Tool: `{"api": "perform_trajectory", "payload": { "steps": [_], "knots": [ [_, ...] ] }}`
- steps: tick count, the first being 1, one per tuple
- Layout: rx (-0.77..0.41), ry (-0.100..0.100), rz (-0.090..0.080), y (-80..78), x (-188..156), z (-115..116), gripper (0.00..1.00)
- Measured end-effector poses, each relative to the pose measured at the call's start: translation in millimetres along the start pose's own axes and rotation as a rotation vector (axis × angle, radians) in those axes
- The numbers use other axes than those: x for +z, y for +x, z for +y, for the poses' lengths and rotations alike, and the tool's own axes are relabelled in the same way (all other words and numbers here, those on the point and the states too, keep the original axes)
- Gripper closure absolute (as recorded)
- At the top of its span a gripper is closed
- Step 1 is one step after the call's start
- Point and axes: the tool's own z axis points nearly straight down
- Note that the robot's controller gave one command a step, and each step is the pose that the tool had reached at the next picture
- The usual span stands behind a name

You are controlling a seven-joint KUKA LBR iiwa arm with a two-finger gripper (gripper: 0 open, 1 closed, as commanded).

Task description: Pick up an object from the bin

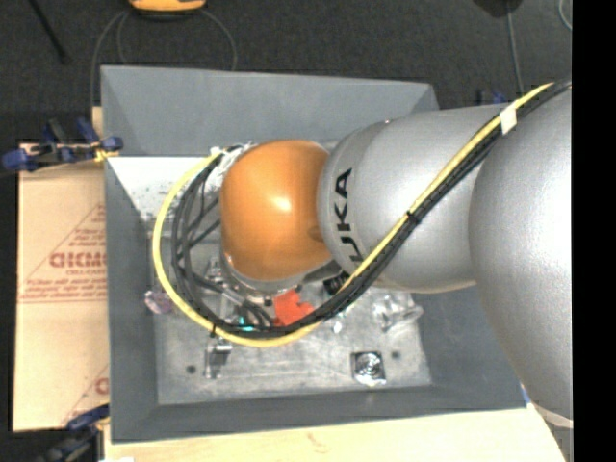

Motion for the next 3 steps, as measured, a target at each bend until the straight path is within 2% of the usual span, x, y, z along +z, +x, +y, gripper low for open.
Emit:
{"api": "perform_trajectory", "payload": {
  "steps": [1,2,3],
  "knots": [
    [-0.321,0.005,-0.005,-19.4,86,-83,0.00],
    [-0.094,0.001,-0.006,5.0,83,-155,0.00],
    [-0.133,0.004,-0.011,6.8,54,-200,0.00]
  ]
}}
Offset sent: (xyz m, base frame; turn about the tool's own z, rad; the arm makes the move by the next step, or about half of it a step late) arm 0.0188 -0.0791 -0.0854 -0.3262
